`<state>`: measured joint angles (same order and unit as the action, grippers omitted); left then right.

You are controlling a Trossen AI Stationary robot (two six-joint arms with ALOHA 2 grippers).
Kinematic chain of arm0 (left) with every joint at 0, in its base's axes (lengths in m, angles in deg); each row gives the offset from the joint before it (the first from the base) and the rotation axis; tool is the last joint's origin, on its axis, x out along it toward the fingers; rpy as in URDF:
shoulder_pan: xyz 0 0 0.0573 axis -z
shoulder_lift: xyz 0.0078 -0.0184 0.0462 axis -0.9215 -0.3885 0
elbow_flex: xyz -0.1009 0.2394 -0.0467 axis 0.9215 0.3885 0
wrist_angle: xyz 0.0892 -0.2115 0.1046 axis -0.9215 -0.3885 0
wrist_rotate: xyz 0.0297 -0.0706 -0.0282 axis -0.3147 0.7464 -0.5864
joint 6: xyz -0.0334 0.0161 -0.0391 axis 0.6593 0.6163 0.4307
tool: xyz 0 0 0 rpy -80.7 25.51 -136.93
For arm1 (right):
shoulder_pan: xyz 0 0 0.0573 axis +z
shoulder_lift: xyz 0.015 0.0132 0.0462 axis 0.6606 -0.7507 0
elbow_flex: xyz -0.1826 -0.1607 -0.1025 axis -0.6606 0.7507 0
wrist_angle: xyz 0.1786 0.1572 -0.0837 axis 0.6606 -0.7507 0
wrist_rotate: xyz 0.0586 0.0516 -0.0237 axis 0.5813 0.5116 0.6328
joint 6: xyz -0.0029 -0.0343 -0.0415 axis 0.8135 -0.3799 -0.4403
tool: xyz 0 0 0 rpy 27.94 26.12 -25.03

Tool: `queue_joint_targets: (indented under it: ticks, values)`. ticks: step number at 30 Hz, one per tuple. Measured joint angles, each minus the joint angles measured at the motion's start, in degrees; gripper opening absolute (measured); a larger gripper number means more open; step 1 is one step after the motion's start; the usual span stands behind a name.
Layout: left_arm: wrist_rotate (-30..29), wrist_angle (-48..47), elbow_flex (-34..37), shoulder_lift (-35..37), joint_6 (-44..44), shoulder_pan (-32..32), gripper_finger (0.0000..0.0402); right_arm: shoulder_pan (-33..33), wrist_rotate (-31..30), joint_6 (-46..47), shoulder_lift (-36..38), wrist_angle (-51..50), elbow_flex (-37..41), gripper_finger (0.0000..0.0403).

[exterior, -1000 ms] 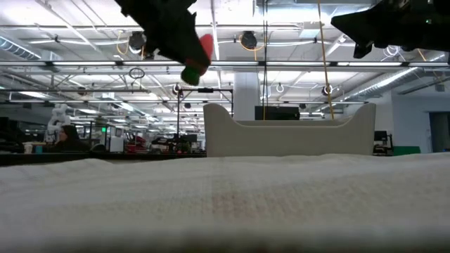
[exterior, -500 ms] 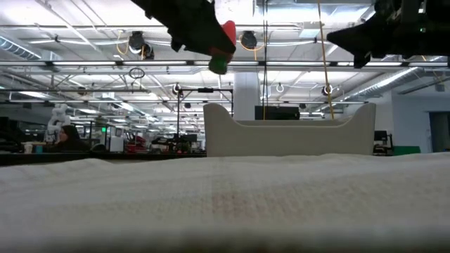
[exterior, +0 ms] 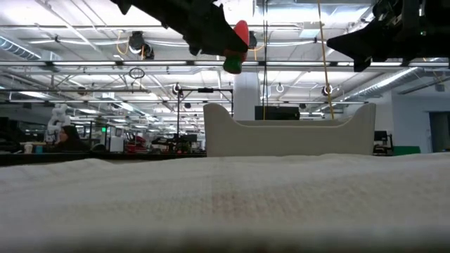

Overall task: Pick and placing Produce into tupperware
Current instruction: Put the orange carrot into the bin

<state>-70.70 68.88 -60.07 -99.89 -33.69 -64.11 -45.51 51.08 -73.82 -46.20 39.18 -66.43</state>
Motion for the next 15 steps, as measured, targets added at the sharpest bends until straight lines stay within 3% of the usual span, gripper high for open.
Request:
queue_joint_targets:
  ticks: [9,15]
  values:
    - [6.7,0.4,0.0,0.8,-3.0,0.0,0.0148,0.1,0.2,3.2,4.6,-4.2,0.0,0.0]
    - [7.7,2.5,0.0,1.6,-3.0,0.9,0.0148,0.1,0.3,3.1,10.7,-4.3,-0.5,0.0]
